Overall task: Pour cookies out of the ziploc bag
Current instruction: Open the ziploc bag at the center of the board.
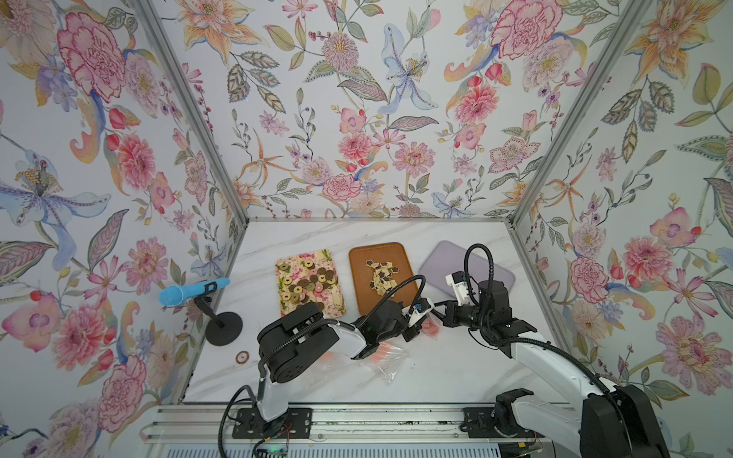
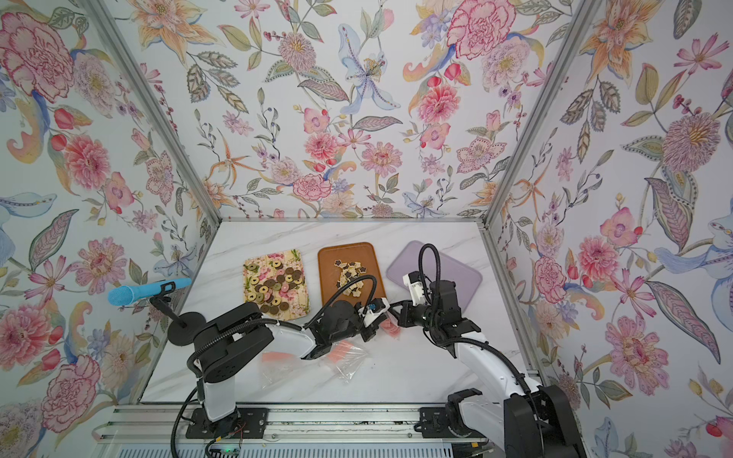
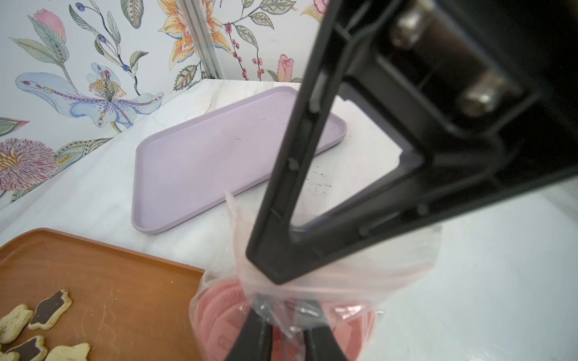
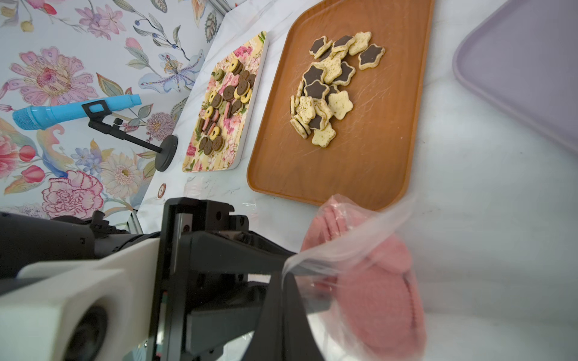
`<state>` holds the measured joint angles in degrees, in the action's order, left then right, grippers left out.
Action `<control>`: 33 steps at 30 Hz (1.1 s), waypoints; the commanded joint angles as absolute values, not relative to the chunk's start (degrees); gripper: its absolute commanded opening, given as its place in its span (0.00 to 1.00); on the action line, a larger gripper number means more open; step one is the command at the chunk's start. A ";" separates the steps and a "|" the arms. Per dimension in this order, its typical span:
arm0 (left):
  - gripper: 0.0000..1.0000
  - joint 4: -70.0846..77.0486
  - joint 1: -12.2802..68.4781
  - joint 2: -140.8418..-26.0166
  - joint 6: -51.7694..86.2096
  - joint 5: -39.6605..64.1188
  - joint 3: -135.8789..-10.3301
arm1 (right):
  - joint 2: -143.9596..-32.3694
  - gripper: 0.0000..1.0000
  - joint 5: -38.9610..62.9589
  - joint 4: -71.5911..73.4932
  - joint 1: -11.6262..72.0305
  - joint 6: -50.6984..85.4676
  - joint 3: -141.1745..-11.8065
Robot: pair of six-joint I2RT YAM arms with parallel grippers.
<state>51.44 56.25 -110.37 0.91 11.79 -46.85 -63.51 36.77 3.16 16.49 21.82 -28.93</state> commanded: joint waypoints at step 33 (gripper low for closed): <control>0.27 50.89 55.63 -107.28 3.99 11.48 -45.73 | -61.92 0.00 34.71 2.11 17.65 21.53 -31.44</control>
<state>51.00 56.25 -106.63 3.05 11.35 -45.32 -62.67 34.89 2.13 17.23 21.85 -29.95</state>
